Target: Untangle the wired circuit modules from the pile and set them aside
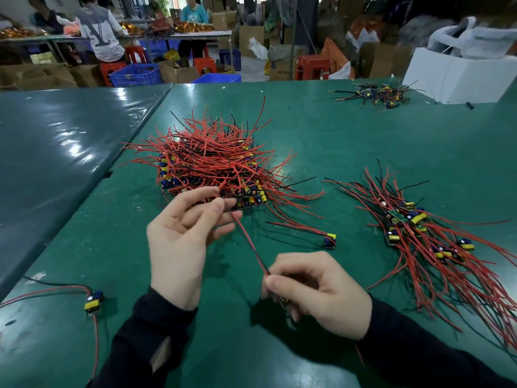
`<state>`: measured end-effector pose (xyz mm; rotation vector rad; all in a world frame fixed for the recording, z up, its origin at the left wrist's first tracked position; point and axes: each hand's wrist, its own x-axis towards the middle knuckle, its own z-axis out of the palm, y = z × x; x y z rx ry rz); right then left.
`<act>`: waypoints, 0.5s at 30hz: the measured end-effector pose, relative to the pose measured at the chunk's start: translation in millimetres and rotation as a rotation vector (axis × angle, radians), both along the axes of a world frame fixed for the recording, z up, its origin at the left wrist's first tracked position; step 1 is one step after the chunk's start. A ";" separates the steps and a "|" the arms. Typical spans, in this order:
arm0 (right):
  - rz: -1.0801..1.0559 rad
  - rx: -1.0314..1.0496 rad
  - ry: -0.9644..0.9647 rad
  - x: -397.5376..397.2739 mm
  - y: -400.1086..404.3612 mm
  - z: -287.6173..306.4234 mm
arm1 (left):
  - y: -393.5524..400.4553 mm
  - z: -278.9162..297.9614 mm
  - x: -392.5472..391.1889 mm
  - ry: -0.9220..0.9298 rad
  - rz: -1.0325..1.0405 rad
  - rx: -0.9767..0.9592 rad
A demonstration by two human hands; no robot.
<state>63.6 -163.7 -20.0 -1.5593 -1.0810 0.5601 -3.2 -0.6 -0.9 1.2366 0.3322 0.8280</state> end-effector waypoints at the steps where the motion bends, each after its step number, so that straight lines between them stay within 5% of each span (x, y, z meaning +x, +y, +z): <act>1: -0.010 0.012 0.146 0.7 0.3 1.7 | -0.6 0.4 -0.5 0.023 -0.097 -0.068; 6: -0.034 0.054 0.375 5.8 2.2 5.4 | -8.2 -3.9 -3.6 0.284 -0.490 0.014; 15: 0.218 0.049 0.650 9.2 1.1 9.2 | -15.1 -1.6 -5.2 0.306 -0.742 -0.132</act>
